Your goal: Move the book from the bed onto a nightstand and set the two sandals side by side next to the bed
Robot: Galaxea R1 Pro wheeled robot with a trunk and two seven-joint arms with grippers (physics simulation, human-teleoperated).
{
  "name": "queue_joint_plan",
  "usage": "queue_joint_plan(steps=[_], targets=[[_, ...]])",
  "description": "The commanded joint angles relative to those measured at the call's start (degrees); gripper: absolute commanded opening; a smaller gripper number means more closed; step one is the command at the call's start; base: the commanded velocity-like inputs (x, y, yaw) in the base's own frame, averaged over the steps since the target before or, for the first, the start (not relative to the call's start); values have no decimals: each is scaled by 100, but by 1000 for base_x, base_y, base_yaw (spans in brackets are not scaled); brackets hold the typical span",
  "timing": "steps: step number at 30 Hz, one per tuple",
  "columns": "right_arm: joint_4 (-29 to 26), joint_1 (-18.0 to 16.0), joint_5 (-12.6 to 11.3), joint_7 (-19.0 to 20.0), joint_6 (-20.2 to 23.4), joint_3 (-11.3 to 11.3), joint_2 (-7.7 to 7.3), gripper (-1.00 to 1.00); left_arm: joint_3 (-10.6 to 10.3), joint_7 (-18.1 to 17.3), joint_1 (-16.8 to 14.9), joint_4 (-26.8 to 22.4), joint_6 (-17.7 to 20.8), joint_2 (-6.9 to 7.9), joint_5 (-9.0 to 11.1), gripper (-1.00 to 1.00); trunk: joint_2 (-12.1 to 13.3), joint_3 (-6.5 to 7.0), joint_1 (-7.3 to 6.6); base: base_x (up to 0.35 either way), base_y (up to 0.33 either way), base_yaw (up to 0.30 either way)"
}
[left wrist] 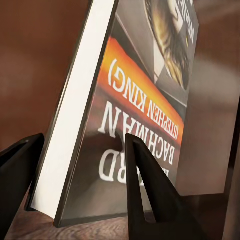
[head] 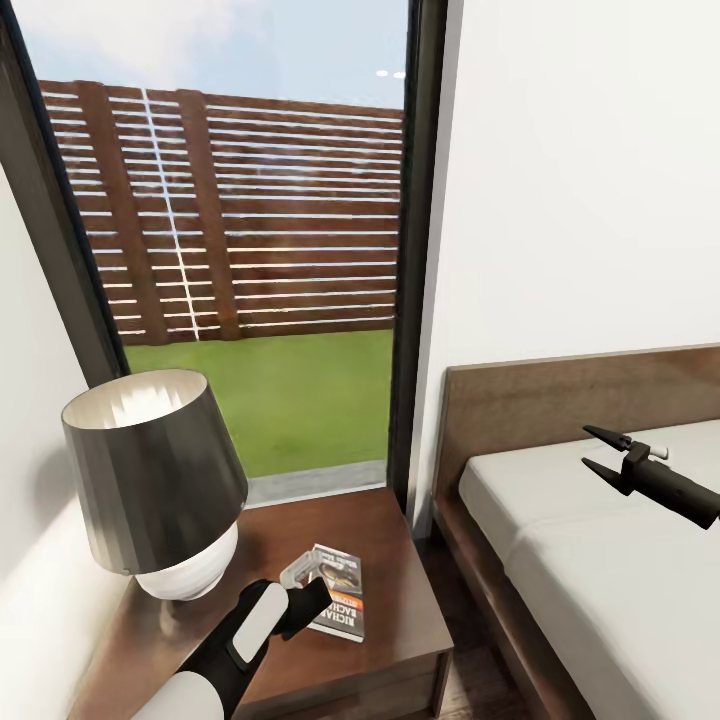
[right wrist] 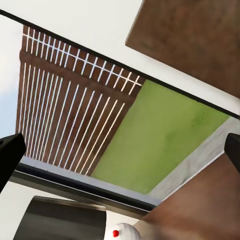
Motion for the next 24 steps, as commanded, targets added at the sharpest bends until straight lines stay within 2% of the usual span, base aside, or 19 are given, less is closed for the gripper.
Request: queue_joint_plan(steps=[1,24], targets=[[3,-5,14,19,23,-14,1,100,-20,57,-2,-11,5,3,62,-100,-3,-6,-1,0,0,0],[3,-5,14,15,23,-14,3,100,-20,56,-2,-11,-4,3,63,-100,-3,-6,-1,0,0,0]])
